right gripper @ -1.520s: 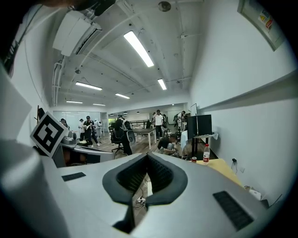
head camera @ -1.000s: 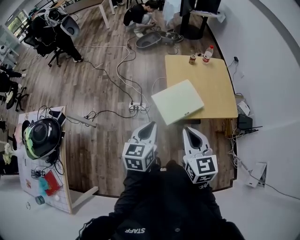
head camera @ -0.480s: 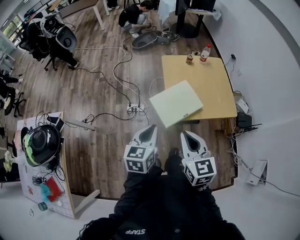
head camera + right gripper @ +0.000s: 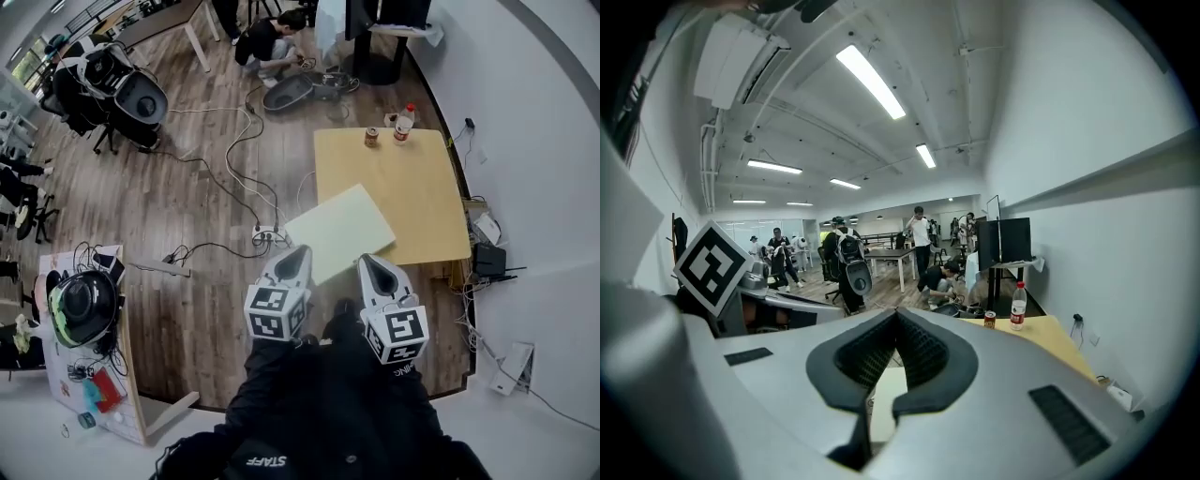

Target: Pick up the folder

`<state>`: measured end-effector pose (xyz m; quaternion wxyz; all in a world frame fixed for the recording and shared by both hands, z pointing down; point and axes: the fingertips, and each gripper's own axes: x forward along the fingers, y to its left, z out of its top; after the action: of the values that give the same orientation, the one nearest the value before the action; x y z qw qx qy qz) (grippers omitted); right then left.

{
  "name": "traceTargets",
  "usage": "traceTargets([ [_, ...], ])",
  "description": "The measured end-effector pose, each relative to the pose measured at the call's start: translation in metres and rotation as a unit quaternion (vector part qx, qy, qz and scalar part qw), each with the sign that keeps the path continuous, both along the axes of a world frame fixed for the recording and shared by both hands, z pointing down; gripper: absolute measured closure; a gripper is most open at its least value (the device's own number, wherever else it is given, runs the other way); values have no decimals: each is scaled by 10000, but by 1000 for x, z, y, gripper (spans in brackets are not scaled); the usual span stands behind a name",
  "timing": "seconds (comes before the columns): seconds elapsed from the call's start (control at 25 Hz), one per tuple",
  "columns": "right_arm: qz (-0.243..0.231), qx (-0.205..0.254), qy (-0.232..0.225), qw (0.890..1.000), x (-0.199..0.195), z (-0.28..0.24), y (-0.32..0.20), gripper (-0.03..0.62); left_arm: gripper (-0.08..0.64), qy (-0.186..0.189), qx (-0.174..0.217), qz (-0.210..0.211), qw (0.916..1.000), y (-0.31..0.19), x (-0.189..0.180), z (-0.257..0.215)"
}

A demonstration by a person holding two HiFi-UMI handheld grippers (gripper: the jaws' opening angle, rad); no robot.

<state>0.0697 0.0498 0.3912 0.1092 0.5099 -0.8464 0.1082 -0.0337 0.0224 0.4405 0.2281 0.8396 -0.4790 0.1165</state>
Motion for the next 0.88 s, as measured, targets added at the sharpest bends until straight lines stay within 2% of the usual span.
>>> traceTargets([
  [0.24, -196, 229, -37, 9995, 34, -15, -40, 574, 522, -152, 25, 62, 9999, -45, 46, -2],
  [0.48, -198, -201, -96, 9996, 71, 14, -64, 574, 522, -373, -312, 148, 9987, -63, 85, 32],
  [0.72, -381, -494, -316, 9975, 72, 47, -83, 574, 522, -499, -606, -169, 9968, -77, 69, 70],
  [0.88, -353, -804, -203, 9959, 68, 71, -95, 574, 522, -456, -886, -419, 9941, -82, 51, 90],
])
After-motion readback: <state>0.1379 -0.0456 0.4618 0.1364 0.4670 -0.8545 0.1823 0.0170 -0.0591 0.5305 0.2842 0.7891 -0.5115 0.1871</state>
